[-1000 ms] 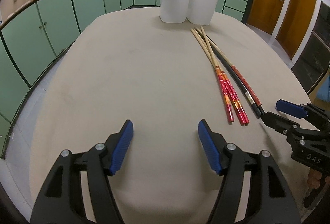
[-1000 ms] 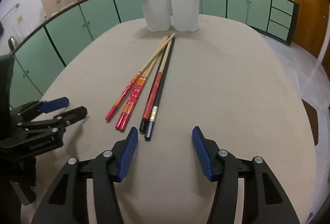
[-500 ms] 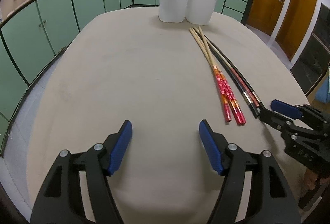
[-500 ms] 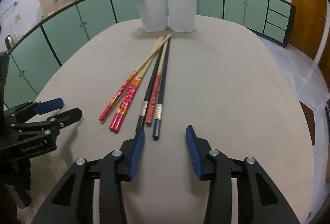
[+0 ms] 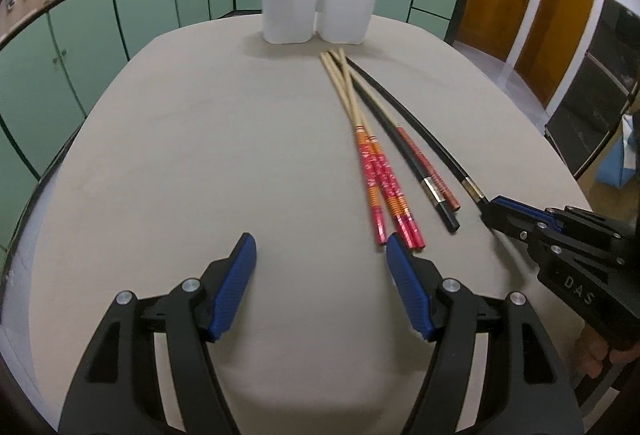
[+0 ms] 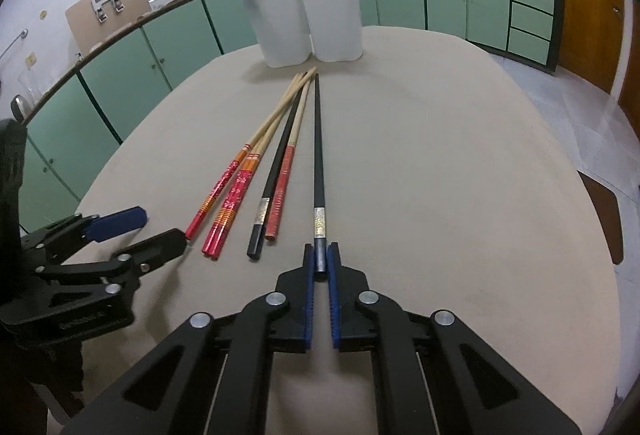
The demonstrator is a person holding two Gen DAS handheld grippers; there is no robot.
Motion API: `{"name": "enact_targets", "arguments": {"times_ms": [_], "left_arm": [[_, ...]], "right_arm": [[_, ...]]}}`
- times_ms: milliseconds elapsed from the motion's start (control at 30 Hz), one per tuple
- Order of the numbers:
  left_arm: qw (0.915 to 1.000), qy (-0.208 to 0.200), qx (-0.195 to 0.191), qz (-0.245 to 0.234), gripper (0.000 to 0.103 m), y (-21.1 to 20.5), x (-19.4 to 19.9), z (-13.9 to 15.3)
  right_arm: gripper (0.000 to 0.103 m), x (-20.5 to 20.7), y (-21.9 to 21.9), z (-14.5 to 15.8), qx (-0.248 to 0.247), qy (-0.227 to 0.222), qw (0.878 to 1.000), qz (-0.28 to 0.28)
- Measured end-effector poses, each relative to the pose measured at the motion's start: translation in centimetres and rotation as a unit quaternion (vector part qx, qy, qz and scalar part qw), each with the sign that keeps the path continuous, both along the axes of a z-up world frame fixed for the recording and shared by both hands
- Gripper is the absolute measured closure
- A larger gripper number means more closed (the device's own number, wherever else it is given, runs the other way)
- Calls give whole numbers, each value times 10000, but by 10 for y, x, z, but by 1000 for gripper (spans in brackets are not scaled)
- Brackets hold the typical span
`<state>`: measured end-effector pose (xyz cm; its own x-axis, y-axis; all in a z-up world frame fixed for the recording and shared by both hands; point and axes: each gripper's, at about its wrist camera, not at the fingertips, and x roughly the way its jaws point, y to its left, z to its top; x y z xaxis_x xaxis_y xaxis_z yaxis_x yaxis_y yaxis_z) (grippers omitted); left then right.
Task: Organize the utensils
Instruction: 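Close the left tool on a red-patterned chopstick while the right tool holds the black chopstick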
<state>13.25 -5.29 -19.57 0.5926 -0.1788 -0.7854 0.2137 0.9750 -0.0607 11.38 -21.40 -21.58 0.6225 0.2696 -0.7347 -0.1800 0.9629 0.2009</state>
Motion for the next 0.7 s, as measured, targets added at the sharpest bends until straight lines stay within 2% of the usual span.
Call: {"name": "enact_targets", "arguments": {"times_ms": [133,200,367,500,567,700], "left_arm": [[9999,-23,106,-26,40,-7,5,-2],[9999,-32,126,-47,45,-9,7,-2],[9998,-74,99,-185,70,-17,7,-2],[9998,-67,-71,-187,85,-16,6,-3],[9997,-54,-156,-157,95,-14,6,-3],[9998,-54,-170,-109,98,-14,5,-2]], "right_arm": [[97,0,0,0,15,1,10000,2],[97,0,-1,0,44,9,10000,3],[96,0,-1,-1,60,13,10000,5],[96,0,-2,-1,86,21,10000,12],[96,0,-2,-2,84,22,10000,16],[96,0,-2,-1,74,20,10000,14]]}}
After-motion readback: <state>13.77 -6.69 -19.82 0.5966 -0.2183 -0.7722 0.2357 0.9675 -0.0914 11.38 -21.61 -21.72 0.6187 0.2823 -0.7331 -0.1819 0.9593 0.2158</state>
